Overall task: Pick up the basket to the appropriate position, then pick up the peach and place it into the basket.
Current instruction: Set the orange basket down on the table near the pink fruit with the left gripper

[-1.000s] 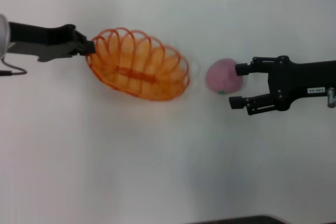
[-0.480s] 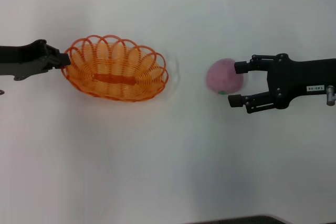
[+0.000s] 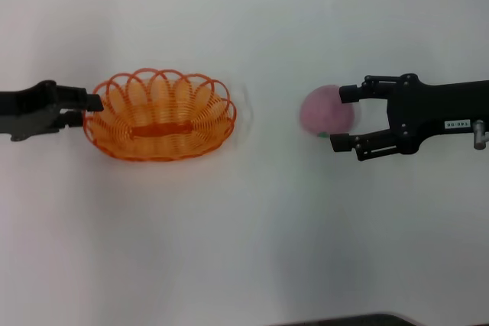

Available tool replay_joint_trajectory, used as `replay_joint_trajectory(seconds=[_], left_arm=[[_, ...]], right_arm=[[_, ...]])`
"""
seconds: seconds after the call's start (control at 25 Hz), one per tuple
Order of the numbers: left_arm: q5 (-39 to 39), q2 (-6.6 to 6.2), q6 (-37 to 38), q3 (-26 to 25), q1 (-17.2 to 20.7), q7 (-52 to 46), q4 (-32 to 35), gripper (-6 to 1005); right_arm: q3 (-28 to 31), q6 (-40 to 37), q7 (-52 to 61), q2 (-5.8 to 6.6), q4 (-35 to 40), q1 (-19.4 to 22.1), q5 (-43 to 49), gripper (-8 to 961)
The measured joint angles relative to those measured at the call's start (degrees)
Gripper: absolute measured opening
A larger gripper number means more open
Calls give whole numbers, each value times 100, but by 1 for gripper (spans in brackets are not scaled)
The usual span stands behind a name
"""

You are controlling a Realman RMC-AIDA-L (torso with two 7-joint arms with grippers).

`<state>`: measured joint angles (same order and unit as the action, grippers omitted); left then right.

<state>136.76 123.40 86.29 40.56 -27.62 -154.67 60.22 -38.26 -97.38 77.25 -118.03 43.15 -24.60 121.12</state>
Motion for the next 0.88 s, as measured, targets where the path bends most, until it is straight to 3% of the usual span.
replay_joint_trajectory(seconds=[0.16,0.44,0.56,0.72,0.88], left_arm=[[-1,-38,59,-40,34,38,-9,475],[-40,-121,-45,-485,-30,571,2,592],[-258,-239,-111,-713,-41,871,42,613],[-1155,-399,115,-1255,-46,1724,47,621],[-2068,-462,935,-1524,-22,3357,22,630]], right_arm=[[9,20,0,0,0,-12,4,944],[13,27,0,0,0,2,9,944],[13,28,0,0,0,8,9,944],[12,28,4,0,0,8,5,945],[16,27,43,0,0,-2,-6,945]])
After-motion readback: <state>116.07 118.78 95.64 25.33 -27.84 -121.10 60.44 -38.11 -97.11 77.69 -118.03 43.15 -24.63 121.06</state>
